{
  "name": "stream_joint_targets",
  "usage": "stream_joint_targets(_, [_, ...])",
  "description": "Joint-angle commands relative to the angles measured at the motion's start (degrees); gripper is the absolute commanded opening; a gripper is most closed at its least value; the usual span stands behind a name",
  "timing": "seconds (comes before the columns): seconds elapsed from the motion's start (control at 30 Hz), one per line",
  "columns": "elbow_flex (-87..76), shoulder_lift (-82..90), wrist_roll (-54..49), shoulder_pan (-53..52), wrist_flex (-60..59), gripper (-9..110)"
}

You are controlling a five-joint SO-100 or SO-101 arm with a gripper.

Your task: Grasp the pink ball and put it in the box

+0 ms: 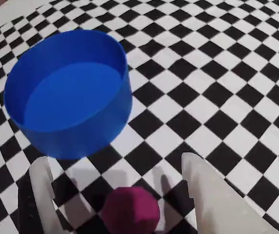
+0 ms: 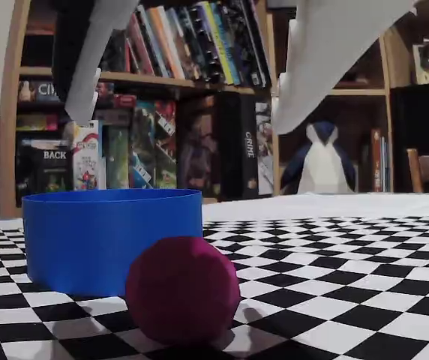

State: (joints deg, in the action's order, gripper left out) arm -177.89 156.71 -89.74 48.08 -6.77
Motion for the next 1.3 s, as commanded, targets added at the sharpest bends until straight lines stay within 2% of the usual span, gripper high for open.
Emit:
stream_joint_targets(0.0, [-0.44,-0.79,0.26,-0.26,0.88,31])
stream_joint_targets(1.27, [0.00,-13.18,-0.18,-0.97,5.89,31])
